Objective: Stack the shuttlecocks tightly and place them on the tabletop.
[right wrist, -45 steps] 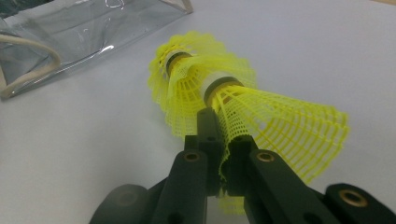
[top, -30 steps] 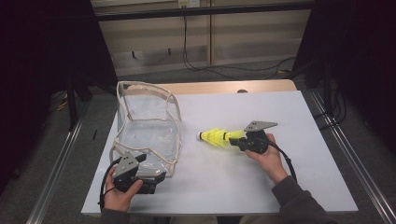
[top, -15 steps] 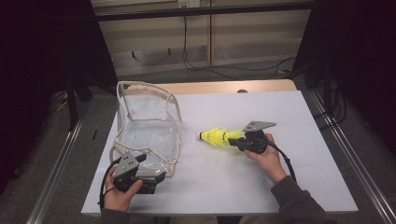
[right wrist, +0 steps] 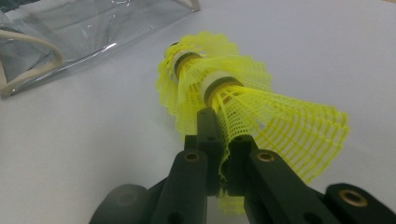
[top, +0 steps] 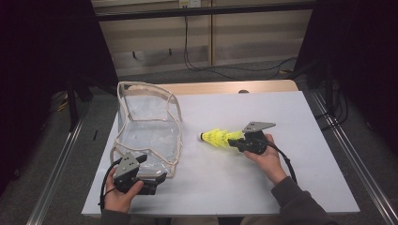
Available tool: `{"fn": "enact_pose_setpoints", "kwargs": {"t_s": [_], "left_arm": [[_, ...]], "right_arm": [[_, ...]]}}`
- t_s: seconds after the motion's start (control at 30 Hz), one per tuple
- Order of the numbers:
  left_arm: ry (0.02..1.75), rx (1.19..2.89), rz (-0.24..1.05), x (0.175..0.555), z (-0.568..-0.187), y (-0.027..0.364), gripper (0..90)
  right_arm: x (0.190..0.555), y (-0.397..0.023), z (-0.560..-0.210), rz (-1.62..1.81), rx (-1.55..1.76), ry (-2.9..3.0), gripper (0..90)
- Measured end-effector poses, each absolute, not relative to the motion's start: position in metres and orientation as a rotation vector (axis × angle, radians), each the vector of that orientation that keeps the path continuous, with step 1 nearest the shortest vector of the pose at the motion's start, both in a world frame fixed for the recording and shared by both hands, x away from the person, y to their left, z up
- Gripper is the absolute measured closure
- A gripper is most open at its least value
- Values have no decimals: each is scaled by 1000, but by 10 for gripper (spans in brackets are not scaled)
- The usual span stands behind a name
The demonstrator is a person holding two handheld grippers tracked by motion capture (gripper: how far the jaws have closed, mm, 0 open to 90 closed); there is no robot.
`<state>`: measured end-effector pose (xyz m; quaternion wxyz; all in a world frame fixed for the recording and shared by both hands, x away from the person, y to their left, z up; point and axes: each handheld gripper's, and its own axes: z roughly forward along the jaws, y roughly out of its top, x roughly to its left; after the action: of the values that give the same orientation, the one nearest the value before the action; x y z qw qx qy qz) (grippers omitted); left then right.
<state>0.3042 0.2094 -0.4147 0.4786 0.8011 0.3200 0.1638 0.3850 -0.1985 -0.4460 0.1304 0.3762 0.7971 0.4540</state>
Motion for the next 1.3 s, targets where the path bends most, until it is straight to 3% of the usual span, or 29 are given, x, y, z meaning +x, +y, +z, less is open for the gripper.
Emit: {"fn": "enact_pose_setpoints", "kwargs": {"t_s": [1.3], "left_arm": [[781, 1956, 401, 304, -415, 209, 39]], "right_arm": [[386, -194, -446, 1319, 1079, 2327, 879]]}}
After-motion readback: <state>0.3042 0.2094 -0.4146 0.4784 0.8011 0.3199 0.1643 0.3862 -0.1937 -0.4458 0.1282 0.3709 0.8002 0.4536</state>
